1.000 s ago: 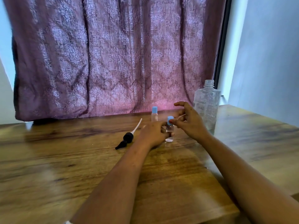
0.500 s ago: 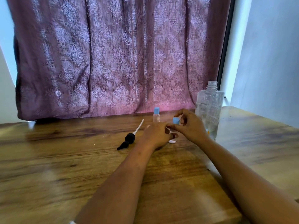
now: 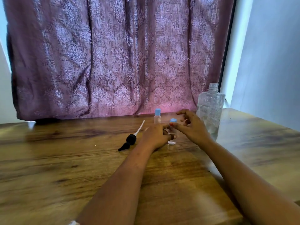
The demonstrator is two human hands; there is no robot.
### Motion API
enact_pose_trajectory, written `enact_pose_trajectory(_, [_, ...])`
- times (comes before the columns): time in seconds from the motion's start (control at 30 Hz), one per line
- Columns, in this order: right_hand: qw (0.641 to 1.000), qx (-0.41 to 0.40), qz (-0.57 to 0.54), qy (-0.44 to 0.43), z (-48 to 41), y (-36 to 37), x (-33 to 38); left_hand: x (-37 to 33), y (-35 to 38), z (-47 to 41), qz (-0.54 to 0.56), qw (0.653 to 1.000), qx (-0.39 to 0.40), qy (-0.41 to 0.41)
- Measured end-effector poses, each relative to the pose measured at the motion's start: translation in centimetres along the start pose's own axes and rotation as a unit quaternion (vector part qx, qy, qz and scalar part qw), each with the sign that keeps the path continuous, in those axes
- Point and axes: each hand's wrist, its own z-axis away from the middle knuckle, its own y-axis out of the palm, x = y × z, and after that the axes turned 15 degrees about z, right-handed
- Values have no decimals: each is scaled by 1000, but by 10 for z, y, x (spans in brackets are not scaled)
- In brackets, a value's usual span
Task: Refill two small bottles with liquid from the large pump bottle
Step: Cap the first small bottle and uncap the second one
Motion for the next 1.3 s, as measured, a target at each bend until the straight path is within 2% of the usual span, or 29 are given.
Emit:
enact_pose_trajectory(0.13, [994,86,-55,-30,2,6,7,-1,-1,1,-13,1000,2,9])
enact_pose_trajectory(0.47, [999,21,-40,5,0,9,13,-5,0,2,-23,1000,-2,6])
enact_pose_trajectory(0.67, [991,96,-73,54,7,18,10,0,0,1,-79,996,-32,19])
enact_pose_trajectory(0.77, [992,97,-35,70,2,25,8,7,-4,0,-86,996,-20,2])
enact_pose_trajectory(0.9, [989,107,41,98,-25,39,-3,15,-13,-3,-13,997,-79,-15])
enact_pose_trajectory(1.03, [980,87,100,151,-48,50,-17,23,-21,-5,-10,993,-114,-25])
enact_pose_trajectory(1.17, [975,62,93,192,-57,60,-26,27,-24,-8,-34,990,-134,-22])
enact_pose_trajectory(1.3, [978,36,100,178,-56,64,-27,32,-25,-12,-39,989,-142,-23])
